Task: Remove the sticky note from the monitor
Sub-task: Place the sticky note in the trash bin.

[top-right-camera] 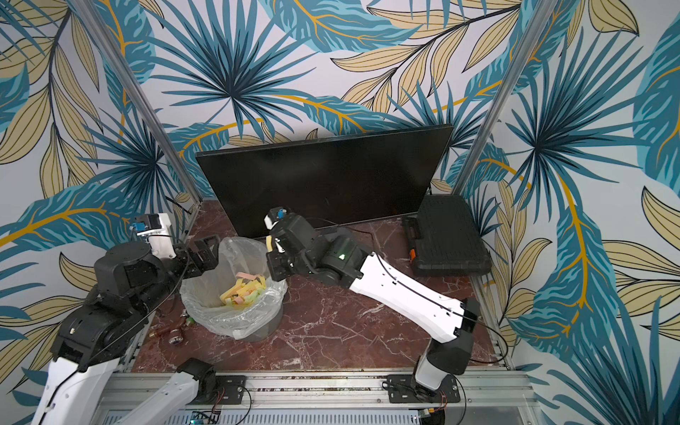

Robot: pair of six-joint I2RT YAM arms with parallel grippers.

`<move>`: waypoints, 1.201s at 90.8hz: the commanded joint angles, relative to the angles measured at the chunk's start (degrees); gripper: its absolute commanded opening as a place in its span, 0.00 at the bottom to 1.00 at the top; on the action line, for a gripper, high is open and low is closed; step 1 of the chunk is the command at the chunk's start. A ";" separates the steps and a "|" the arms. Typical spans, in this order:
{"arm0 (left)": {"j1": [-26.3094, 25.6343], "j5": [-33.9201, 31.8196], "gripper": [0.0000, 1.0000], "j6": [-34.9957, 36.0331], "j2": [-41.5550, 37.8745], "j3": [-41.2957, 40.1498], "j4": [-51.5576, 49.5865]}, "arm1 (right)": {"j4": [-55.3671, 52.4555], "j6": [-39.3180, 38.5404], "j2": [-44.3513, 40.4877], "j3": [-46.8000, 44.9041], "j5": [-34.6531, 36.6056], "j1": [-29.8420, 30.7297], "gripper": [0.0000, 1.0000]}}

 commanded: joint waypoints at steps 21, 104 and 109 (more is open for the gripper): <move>14.85 -1.06 1.00 1.77 5.51 4.71 -0.56 | -7.37 -5.01 12.90 15.33 -2.19 4.26 0.44; 35.76 22.71 1.00 -20.87 0.09 -25.99 9.30 | -10.79 -9.59 2.10 14.12 6.29 1.89 0.70; 35.67 24.75 1.00 -21.77 -0.27 -27.19 9.91 | -10.43 -9.57 1.06 11.78 6.21 1.38 0.70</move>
